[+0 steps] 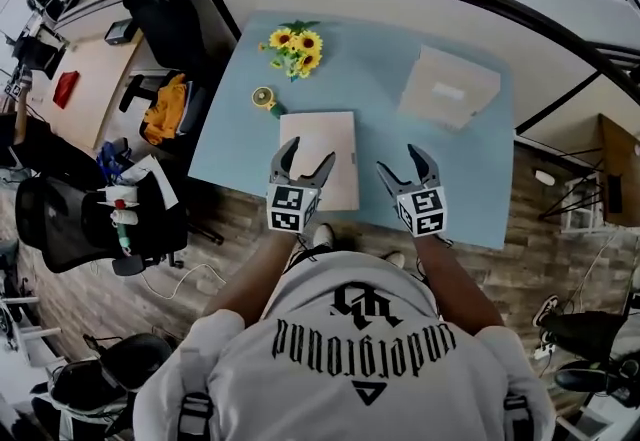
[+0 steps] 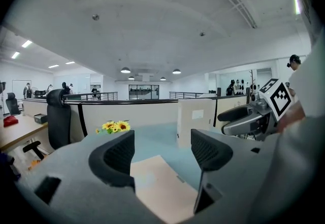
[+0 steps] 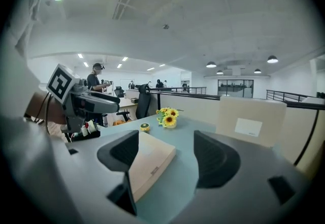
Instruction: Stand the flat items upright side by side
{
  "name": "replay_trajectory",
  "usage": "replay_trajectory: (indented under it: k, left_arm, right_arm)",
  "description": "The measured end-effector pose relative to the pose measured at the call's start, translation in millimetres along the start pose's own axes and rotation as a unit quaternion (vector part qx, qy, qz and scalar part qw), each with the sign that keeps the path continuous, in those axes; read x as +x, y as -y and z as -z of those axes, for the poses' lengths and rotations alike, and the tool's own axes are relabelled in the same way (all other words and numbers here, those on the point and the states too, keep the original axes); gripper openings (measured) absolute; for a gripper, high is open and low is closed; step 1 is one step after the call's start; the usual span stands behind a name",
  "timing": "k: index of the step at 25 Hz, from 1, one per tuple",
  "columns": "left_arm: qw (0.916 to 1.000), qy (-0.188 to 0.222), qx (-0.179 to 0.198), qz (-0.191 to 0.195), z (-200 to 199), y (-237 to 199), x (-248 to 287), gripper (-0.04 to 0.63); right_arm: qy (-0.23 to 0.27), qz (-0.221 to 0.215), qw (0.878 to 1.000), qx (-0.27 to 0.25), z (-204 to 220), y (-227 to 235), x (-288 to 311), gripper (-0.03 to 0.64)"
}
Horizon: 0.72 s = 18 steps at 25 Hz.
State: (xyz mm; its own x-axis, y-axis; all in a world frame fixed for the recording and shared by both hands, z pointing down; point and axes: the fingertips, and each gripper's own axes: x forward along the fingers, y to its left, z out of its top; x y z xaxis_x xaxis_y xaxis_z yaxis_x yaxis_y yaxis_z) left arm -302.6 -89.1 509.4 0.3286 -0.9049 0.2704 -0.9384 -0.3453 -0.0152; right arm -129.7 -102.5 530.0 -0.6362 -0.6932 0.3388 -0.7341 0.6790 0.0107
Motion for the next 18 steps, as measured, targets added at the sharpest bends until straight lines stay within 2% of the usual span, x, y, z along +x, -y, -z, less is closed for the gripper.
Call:
replay_trajectory:
  k: [9, 18]
  left_arm:
    - [0.9988, -0.037, -0.026, 0.017, 33, -91, -8, 0.362]
    - [0.9937, -0.085, -0.053, 0.052, 73, -116, -2, 0.367]
  right_arm:
    - [-0.028, -0.003, 1.0, 0.009, -11, -59, 73, 0.345]
    - [-0.08, -0.003, 0.996, 0.038, 11, -70, 115, 0.348]
